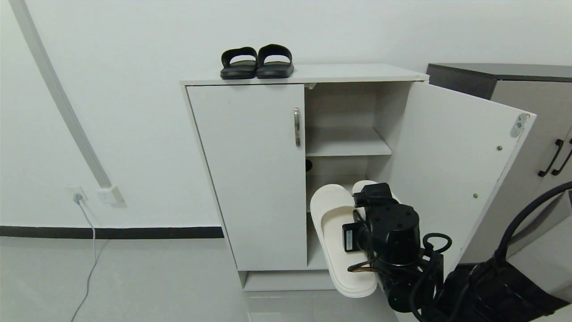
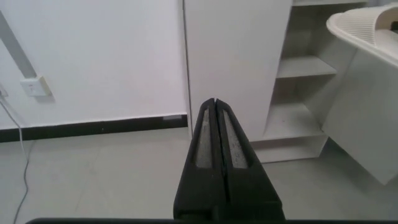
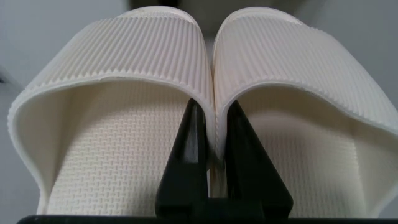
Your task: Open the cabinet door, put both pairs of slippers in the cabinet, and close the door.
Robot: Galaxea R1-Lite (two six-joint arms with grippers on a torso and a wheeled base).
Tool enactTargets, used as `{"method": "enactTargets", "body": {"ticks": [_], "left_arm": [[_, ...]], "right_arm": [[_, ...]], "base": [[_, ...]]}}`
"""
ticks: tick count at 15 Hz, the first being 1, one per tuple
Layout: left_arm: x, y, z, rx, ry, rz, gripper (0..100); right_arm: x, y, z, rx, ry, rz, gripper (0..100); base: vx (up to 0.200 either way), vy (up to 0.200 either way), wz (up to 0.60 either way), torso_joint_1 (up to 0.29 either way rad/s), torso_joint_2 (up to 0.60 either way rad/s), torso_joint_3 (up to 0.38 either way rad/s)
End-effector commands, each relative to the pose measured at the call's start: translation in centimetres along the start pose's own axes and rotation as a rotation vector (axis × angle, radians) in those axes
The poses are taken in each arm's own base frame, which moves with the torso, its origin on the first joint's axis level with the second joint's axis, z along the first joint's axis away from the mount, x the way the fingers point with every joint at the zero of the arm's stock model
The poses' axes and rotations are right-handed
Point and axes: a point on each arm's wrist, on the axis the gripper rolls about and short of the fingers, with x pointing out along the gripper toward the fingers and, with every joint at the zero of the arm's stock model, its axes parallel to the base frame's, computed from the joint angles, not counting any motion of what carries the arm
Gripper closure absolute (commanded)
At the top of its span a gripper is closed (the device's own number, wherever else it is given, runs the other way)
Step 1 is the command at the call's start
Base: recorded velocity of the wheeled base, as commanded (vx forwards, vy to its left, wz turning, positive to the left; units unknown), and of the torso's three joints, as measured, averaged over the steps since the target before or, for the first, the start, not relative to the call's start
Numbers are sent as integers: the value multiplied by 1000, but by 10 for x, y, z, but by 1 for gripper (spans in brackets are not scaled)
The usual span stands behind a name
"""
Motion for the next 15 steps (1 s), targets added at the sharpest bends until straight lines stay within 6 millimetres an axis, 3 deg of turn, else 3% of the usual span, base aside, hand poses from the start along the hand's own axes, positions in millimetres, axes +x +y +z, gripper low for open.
{"method": "enactTargets", "body": {"ticks": [1, 5, 8, 15], "left_arm": [[0, 0, 0, 0, 6, -1, 100], [0, 0, 0, 1, 6, -2, 100], [0, 0, 0, 0, 6, -2, 100], [0, 0, 0, 0, 6, -1, 100]], "right_arm": [[3, 0, -6, -9, 11, 0, 100], [21, 14, -28, 4, 20, 91, 100], [27, 19, -26, 13, 6, 91, 100], [50, 2, -43, -7, 27, 17, 100]], "base": [[0, 0, 0, 0, 0, 0], [0, 0, 0, 0, 0, 0], [0, 0, 0, 0, 0, 0], [0, 0, 0, 0, 0, 0]]}}
